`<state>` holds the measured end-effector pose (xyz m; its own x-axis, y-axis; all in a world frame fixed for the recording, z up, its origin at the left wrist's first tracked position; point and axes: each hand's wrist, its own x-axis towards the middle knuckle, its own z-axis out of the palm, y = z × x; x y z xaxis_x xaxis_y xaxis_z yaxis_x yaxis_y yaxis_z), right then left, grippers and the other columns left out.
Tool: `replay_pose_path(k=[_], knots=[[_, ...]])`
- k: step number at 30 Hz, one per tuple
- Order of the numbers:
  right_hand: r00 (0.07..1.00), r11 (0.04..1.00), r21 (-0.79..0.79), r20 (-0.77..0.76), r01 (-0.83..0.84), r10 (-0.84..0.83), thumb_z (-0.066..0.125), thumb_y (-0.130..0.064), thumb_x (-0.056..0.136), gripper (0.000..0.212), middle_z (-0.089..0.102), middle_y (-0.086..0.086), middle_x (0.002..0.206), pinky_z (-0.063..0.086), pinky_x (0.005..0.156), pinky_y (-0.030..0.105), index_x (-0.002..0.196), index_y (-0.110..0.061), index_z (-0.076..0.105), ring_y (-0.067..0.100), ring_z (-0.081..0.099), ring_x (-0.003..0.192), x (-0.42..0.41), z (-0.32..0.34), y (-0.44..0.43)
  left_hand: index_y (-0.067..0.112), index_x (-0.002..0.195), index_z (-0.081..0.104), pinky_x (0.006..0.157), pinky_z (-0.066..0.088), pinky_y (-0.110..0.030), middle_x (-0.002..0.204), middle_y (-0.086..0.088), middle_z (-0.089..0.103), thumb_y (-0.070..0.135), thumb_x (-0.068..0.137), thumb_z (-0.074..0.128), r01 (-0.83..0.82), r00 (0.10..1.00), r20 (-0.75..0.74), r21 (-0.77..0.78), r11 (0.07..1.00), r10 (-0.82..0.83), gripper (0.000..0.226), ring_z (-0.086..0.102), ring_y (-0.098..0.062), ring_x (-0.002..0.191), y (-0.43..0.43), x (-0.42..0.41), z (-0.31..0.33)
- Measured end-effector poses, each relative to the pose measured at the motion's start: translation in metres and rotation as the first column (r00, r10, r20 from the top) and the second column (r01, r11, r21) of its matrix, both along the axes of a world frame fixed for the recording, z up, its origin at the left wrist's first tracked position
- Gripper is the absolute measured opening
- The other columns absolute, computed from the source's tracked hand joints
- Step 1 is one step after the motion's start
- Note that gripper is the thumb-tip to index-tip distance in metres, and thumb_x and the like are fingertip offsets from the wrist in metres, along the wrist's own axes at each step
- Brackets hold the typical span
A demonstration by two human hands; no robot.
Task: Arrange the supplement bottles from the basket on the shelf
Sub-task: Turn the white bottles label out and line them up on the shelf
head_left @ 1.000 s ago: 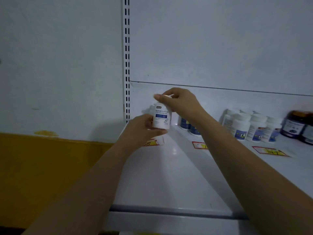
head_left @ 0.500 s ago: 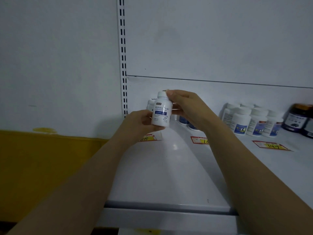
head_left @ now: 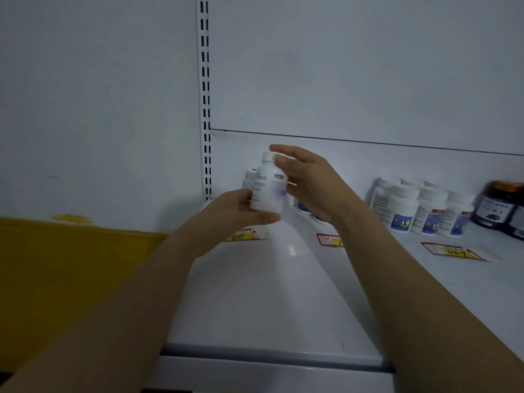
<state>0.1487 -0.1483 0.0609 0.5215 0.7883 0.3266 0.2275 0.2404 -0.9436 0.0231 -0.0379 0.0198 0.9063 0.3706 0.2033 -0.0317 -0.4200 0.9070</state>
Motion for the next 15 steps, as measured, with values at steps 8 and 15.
replay_pose_path(k=[8, 15], knots=[[0.992, 0.998, 0.012, 0.102, 0.067, -0.068, 0.060, -0.028, 0.091, 0.031, 0.068, 0.003, 0.110, 0.056, 0.082, 0.027, 0.121, -0.022, 0.062, 0.017, 0.066, 0.098, -0.0045, -0.0012, 0.0063, 0.023, 0.105, 0.054, 0.067, 0.050, -0.011, 0.093, 0.013, 0.067, 0.028, 0.069, 0.082, -0.154, 0.987, 0.043, -0.028, 0.988, 0.155, 0.046, 0.065, 0.003, 0.081, -0.0019, 0.0062, 0.0017], [1.000, 1.000, -0.012, 0.019, -0.018, 0.018, 0.056, -0.030, 0.094, 0.032, 0.067, 0.004, 0.114, 0.053, 0.089, 0.030, 0.124, -0.019, 0.059, 0.019, 0.064, 0.103, -0.0059, -0.0004, 0.0060, 0.022, 0.109, 0.061, 0.085, 0.052, -0.024, 0.099, 0.008, 0.070, 0.029, 0.067, 0.082, -0.158, 0.985, 0.071, 0.001, 0.987, 0.158, 0.048, 0.067, -0.006, 0.090, -0.0031, 0.0039, 0.0022]])
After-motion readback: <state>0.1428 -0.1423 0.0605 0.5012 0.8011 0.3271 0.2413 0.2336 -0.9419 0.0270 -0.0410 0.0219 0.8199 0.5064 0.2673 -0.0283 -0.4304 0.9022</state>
